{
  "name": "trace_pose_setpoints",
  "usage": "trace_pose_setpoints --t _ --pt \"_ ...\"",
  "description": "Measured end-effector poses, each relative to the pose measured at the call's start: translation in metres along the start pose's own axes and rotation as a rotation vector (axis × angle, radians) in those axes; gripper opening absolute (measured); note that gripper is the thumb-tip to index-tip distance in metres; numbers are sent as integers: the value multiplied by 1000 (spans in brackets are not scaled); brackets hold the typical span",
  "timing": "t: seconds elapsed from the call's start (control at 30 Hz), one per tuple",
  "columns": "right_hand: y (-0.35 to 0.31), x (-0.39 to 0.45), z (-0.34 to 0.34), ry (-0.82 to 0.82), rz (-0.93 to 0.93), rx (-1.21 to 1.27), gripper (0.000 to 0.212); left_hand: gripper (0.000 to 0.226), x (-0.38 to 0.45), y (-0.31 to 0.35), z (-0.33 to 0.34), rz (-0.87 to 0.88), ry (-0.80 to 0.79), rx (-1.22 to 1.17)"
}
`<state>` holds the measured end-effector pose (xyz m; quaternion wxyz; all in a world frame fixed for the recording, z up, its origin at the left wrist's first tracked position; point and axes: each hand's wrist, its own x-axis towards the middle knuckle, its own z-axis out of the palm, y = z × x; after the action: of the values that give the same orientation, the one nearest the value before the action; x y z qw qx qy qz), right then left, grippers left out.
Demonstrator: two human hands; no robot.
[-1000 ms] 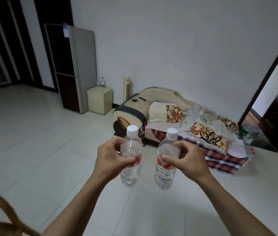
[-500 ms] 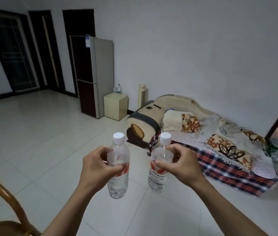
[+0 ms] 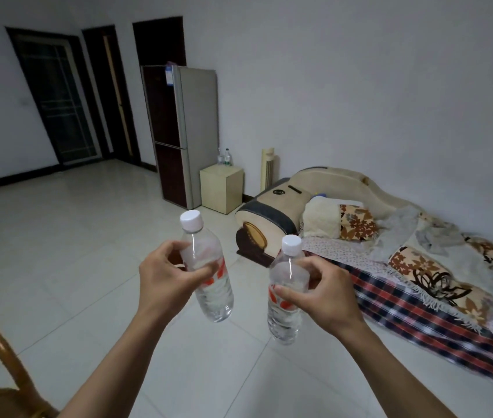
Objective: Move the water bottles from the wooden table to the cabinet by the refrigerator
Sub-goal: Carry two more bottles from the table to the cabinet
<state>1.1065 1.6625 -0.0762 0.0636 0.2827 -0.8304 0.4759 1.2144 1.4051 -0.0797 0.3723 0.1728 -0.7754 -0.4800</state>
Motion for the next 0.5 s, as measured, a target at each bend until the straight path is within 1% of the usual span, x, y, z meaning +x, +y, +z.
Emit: trace_pose_setpoints --t 0.13,0.3,0.5 --pt "9 34 -1 1 -16 -4 58 53 20 -5 15 -1 -14 40" --pt "21 76 17 -6 -15 -17 63 47 54 -27 28 7 -18 59" --pt "26 155 60 -19 -44 -36 55 47 134 -65 35 35 -19 44"
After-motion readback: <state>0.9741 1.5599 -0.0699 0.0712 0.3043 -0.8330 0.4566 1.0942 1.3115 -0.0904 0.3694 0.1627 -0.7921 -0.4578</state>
